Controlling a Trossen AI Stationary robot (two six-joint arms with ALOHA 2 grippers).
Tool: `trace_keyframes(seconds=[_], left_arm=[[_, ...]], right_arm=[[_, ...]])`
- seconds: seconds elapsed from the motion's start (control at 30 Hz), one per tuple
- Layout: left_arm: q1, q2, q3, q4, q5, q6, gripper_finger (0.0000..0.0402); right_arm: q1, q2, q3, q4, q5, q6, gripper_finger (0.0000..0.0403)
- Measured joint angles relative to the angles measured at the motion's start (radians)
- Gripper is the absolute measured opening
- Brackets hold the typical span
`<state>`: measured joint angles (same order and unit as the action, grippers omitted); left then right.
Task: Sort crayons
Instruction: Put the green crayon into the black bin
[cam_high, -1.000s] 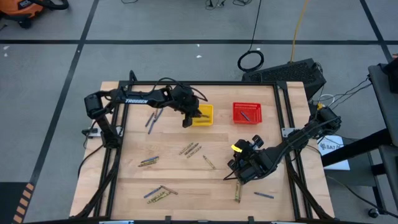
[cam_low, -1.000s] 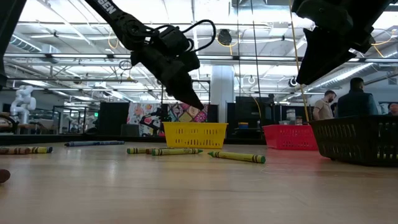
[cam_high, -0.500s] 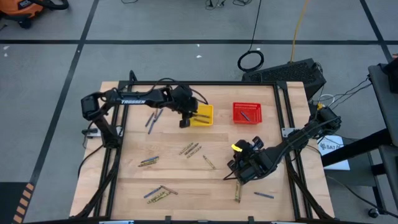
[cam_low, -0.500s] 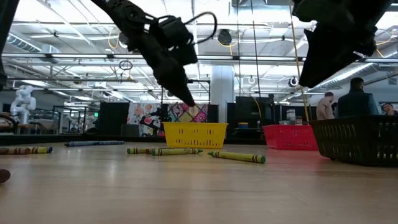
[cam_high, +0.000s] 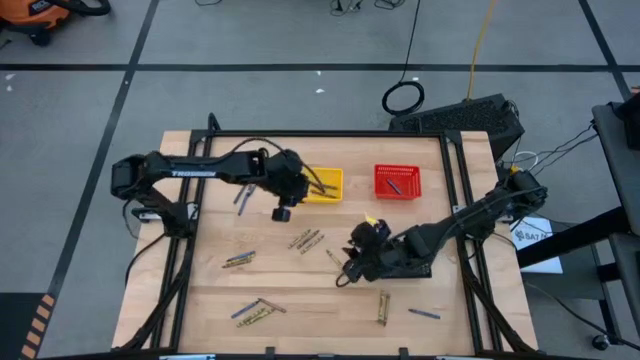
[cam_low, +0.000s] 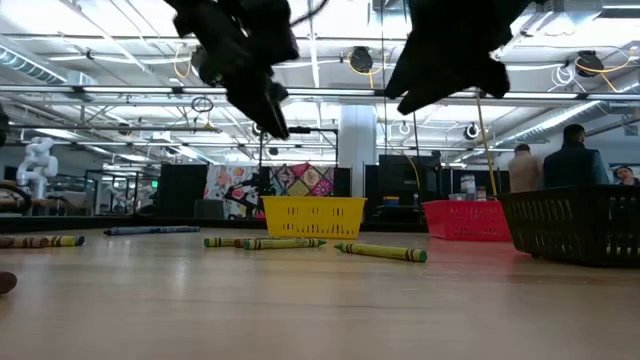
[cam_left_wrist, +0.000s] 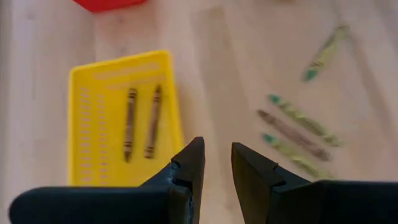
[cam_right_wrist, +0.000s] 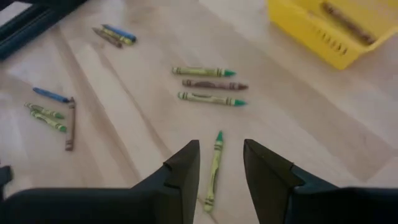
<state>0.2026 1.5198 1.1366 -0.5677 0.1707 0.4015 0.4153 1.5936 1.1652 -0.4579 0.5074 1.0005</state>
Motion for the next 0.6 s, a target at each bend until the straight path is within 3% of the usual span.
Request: trace_keyframes(seconds=[0.3, 0.6], left_arm=[[-0.09, -0.123, 0.0, -0.183, 0.0, -0.084, 0.0086], [-0.133, -0.169, 0.0, -0.316, -0.036, -0.159, 0.0086]], right_arm=[[-0.087, 0.015, 0.0, -0.044, -0.18, 0.03, 0.0112], [-0.133, 0.13, 0.0, 0.084, -0.362, 0.023, 0.0112]])
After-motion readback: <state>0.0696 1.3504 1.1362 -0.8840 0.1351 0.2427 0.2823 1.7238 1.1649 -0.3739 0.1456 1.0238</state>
